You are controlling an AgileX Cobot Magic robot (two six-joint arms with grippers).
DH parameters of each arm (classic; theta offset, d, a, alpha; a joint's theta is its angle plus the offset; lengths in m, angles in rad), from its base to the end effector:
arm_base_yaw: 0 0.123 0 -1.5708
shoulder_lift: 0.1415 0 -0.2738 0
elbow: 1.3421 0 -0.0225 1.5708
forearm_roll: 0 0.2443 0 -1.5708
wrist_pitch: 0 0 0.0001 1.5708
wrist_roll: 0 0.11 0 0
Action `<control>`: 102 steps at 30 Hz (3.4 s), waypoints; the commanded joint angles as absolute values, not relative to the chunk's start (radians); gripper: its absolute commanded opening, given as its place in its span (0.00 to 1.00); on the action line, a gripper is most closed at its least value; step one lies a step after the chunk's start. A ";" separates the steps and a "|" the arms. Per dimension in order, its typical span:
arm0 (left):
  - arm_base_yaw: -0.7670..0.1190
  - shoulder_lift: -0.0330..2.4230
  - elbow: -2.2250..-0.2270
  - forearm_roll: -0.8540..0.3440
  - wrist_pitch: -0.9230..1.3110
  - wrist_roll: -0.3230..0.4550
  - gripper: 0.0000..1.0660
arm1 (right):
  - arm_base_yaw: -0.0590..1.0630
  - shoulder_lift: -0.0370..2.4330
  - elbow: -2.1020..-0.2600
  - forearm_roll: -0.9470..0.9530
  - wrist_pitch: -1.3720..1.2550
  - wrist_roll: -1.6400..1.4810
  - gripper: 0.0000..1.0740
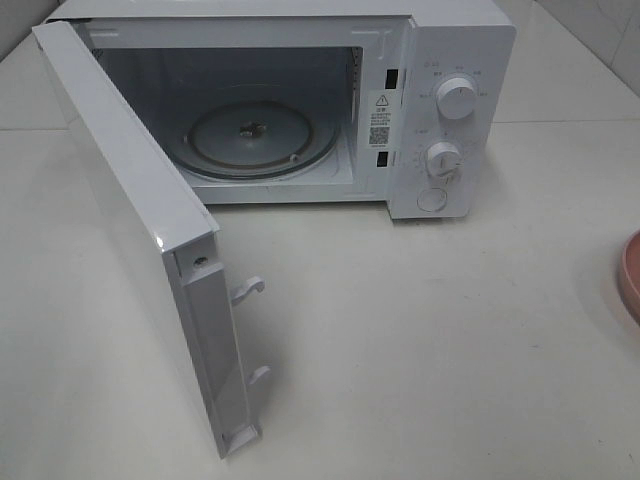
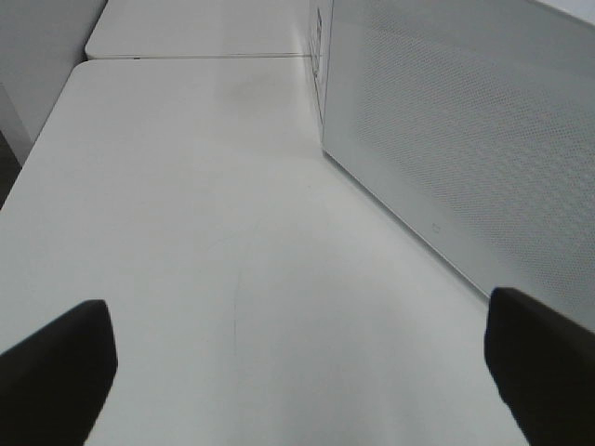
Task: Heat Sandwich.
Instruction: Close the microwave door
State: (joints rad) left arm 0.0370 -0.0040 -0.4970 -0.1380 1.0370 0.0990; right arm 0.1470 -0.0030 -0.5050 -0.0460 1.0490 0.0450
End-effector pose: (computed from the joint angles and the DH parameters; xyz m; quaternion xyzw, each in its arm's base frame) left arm 0.0186 -0.0124 0.2677 0.0281 0.8442 -0.0327 0.5342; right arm 0.0177 -0.0018 0.2682 -0.0424 0.8468 0.0279 0.5295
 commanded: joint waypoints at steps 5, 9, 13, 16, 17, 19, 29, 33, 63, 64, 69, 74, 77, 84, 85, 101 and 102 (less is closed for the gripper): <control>0.038 -0.027 -0.496 -0.132 1.037 0.092 0.97 | 0.139 -0.029 -0.504 -0.051 1.041 0.045 0.71; 0.038 -0.027 -0.496 -0.132 1.037 0.092 0.97 | 0.139 -0.029 -0.504 -0.051 1.041 0.045 0.71; 0.038 -0.027 -0.496 -0.137 1.035 0.094 0.97 | 0.139 -0.029 -0.504 -0.051 1.041 0.045 0.71; 0.038 -0.026 -0.514 -0.137 1.013 0.094 0.97 | 0.139 -0.029 -0.504 -0.051 1.041 0.045 0.71; 0.038 -0.026 -0.524 -0.137 1.002 0.094 0.96 | 0.139 -0.029 -0.504 -0.051 1.041 0.045 0.71; 0.038 -0.025 -0.531 -0.137 0.993 0.094 0.95 | 0.139 -0.029 -0.504 -0.051 1.041 0.045 0.71; 0.038 0.107 -0.541 -0.139 0.927 0.094 0.66 | 0.139 -0.029 -0.504 -0.050 1.041 0.044 0.71; 0.038 0.208 -0.541 -0.139 0.880 0.094 0.43 | 0.139 -0.029 -0.504 -0.050 1.041 0.044 0.71; 0.038 0.683 -0.272 -0.139 -0.123 0.169 0.00 | 0.139 -0.029 -0.504 -0.050 1.041 0.044 0.71; 0.038 0.703 -0.259 -0.138 -0.158 0.169 0.00 | 0.139 -0.029 -0.504 -0.050 1.041 0.044 0.71; 0.038 0.827 -0.219 -0.120 -0.331 0.166 0.00 | 0.139 -0.029 -0.504 -0.050 1.041 0.044 0.71; 0.037 0.979 -0.219 0.007 -0.451 0.080 0.00 | 0.139 -0.029 -0.504 -0.050 1.041 0.044 0.71; 0.032 1.029 -0.219 0.084 -0.512 0.032 0.00 | 0.139 -0.029 -0.504 -0.050 1.041 0.044 0.71; 0.026 1.228 -0.220 0.347 -0.716 -0.181 0.00 | 0.139 -0.029 -0.504 -0.050 1.041 0.044 0.71; 0.026 1.250 -0.223 0.373 -0.746 -0.192 0.00 | 0.139 -0.029 -0.504 -0.050 1.041 0.044 0.71; -0.130 1.496 -0.334 0.423 -0.861 -0.203 0.00 | 0.139 -0.029 -0.504 -0.050 1.041 0.045 0.71; -0.130 1.496 -0.334 0.423 -0.861 -0.203 0.00 | 0.139 -0.029 -0.504 -0.050 1.041 0.045 0.71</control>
State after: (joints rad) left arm -0.1200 1.4960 -0.3240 0.4510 -0.8500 -0.2170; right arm 0.1470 -0.0030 -0.5050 -0.0460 1.0490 0.0470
